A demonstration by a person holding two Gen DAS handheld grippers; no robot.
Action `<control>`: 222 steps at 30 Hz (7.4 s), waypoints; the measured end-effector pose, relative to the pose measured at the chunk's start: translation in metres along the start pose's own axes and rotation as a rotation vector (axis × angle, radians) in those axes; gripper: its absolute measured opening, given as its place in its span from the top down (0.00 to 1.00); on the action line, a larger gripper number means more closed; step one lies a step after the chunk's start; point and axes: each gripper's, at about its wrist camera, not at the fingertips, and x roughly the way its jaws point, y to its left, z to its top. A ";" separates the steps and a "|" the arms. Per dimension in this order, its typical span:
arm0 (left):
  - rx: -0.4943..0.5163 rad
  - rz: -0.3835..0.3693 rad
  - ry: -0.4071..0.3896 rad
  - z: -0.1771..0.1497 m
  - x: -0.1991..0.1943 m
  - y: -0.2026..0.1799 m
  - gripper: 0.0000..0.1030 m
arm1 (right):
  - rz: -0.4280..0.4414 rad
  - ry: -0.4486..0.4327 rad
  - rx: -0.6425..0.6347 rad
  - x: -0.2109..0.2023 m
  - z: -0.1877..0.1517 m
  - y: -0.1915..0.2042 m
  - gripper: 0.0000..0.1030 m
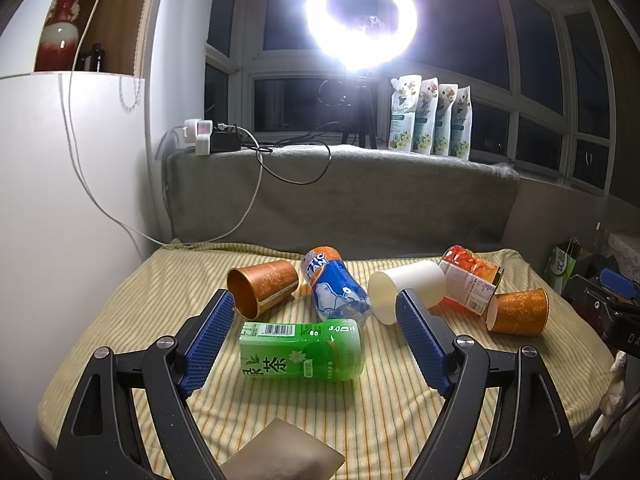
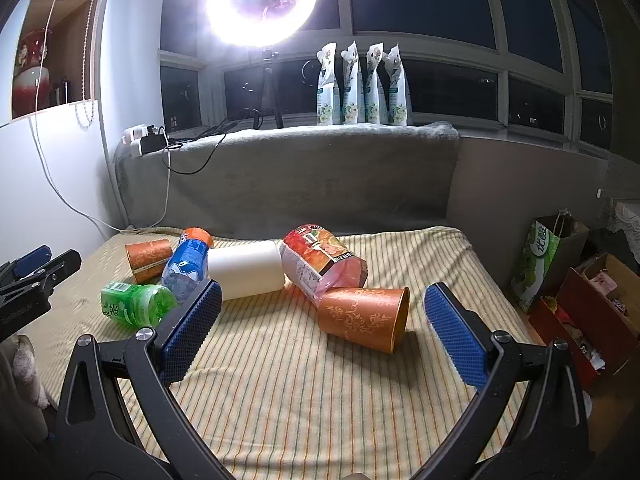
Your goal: Flip cup upright
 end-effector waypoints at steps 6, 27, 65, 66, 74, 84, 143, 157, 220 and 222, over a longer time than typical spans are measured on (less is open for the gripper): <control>-0.002 0.000 0.000 0.000 0.000 -0.001 0.20 | -0.001 -0.002 0.003 -0.001 0.001 -0.001 0.00; -0.011 -0.002 0.004 -0.005 -0.001 0.003 0.20 | 0.002 -0.007 0.000 0.000 0.004 0.002 0.00; -0.103 0.043 0.212 -0.044 0.028 0.085 0.20 | 0.448 0.451 -0.107 0.202 0.055 0.127 0.07; -0.108 0.045 0.215 -0.045 0.029 0.088 0.20 | 0.451 0.469 -0.112 0.209 0.055 0.133 0.07; -0.129 0.063 0.229 -0.049 0.030 0.102 0.20 | 0.435 0.583 -0.164 0.255 0.048 0.165 0.12; -0.135 0.074 0.227 -0.050 0.028 0.107 0.20 | 0.416 0.660 -0.247 0.284 0.038 0.203 0.13; -0.068 -0.130 0.279 -0.034 0.015 0.032 0.20 | 0.470 0.778 0.021 0.130 0.019 0.100 0.40; -0.164 -0.294 0.503 -0.051 0.046 0.000 0.20 | 0.434 0.827 0.105 0.120 -0.029 0.074 0.35; -0.096 -0.495 0.635 -0.008 0.109 -0.069 0.42 | 0.257 0.515 0.368 0.007 -0.050 -0.051 0.27; -0.073 -0.485 0.604 -0.007 0.103 -0.073 0.42 | 0.256 0.514 0.372 0.007 -0.050 -0.052 0.27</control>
